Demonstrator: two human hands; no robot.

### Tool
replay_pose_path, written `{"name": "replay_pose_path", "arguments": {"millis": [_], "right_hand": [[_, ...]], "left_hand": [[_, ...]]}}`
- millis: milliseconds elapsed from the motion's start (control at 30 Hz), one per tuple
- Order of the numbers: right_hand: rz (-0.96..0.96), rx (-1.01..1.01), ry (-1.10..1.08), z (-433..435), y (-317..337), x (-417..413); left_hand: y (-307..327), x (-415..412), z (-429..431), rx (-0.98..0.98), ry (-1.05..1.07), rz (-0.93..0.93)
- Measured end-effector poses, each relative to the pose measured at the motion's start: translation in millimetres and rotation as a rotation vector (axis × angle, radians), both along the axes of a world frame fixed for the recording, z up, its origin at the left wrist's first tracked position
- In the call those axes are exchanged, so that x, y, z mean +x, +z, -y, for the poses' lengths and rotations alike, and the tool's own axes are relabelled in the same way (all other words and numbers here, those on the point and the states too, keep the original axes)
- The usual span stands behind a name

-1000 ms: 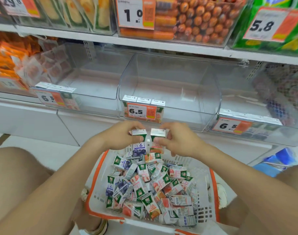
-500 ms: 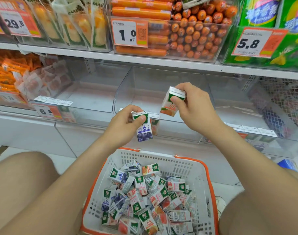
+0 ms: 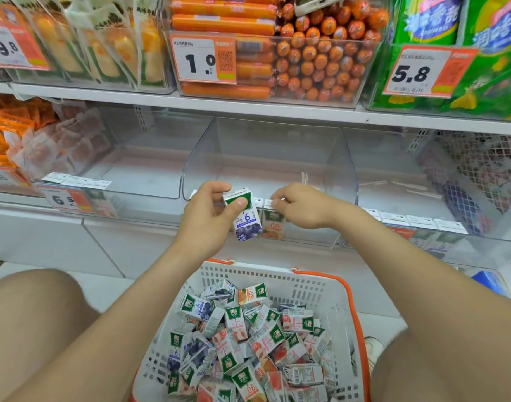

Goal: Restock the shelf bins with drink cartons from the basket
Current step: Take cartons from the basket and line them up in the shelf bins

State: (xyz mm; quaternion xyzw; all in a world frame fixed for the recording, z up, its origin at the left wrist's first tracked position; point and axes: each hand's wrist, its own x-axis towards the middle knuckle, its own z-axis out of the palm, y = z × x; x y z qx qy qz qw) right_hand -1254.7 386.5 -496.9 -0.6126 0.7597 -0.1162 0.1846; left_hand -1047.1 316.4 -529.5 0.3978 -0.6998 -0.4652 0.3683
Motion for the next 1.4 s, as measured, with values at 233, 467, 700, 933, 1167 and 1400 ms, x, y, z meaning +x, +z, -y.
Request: {"name": "replay_pose_path", "arguments": {"millis": [233, 467, 700, 933, 1167, 1400], "right_hand": [[0.130, -0.210, 0.172, -52, 48, 12], [-0.077, -0.353, 0.009, -111, 71, -34], [-0.198, -0.494, -0.346, -173, 71, -119], [-0.428, -0.154, -0.552, -212, 45, -200], [-0.253, 0.122, -0.472, -220, 13, -228], [-0.147, 0.227, -0.502, -218, 15, -216]], "left_hand": [[22, -24, -31, 0.089, -0.094, -0.175], [44, -91, -80, 0.000, -0.204, -0.184], [32, -154, -128, -0.687, -0.317, 0.102], [-9, -204, -152, -0.991, -0.462, 0.464], [-34, -215, -156, -1.010, -0.405, 0.518], [-38, -209, -151, -0.969, -0.450, 0.471]]}}
